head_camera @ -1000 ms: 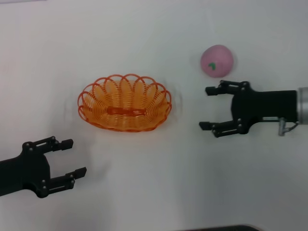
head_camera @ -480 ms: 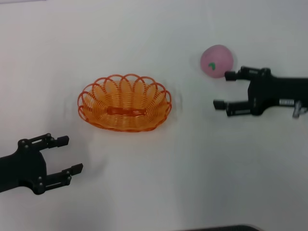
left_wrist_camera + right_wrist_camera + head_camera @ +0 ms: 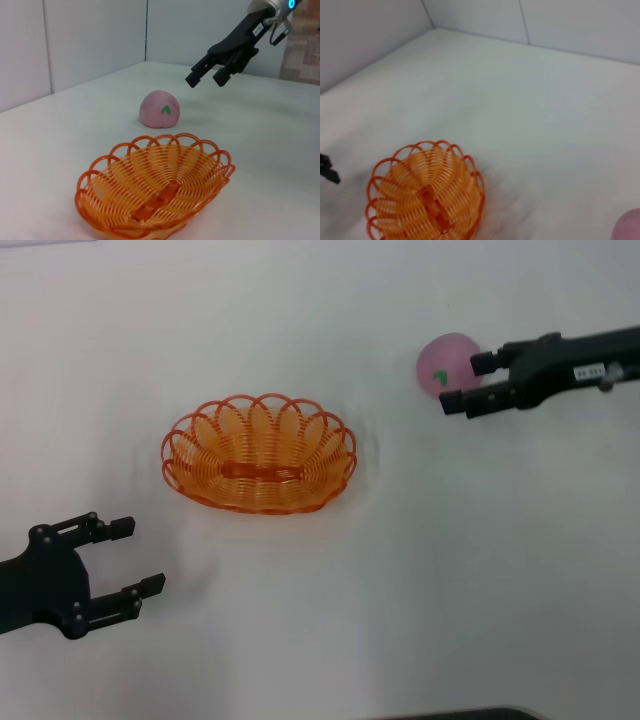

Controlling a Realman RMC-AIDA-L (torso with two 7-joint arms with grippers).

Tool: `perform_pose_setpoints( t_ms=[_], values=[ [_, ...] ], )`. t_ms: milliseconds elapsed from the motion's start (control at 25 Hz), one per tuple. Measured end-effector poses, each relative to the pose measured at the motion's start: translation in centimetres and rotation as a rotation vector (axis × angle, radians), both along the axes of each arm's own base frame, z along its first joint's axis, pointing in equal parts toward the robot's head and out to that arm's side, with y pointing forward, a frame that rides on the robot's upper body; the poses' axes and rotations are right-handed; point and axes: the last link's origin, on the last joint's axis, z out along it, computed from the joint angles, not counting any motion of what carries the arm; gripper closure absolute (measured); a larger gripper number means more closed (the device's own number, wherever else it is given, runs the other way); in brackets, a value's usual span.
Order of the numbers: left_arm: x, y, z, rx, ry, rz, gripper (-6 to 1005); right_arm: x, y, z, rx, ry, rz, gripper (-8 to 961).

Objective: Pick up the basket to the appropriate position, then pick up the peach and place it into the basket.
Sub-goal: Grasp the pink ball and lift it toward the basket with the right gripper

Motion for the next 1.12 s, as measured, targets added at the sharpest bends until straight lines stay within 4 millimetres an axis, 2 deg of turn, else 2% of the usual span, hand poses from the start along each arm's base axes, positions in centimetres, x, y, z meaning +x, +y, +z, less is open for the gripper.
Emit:
perform_pose_setpoints(
  t_ms=[280, 520, 720, 1120],
  values=[
    [-0.1, -0.3, 0.0, 0.009, 0.002, -0.011, 268, -2.4, 2.7, 1.2, -0.012, -0.144, -0.092, 75],
    [-0.1, -0.4, -0.1, 0.007, -0.001, -0.008, 267, -4.3, 3.8, 1.0, -0.043, -0.289, -0.141, 76],
    [-0.1, -0.4, -0.2, 0.004, -0.005, -0.008, 267, -4.6, 4.6, 0.8, -0.029, -0.386, -0.168, 77],
    [-0.1, -0.5, -0.3, 0.000, -0.011, -0.006, 268, -4.7, 5.1, 0.5, -0.006, -0.422, -0.139, 78]
  ],
)
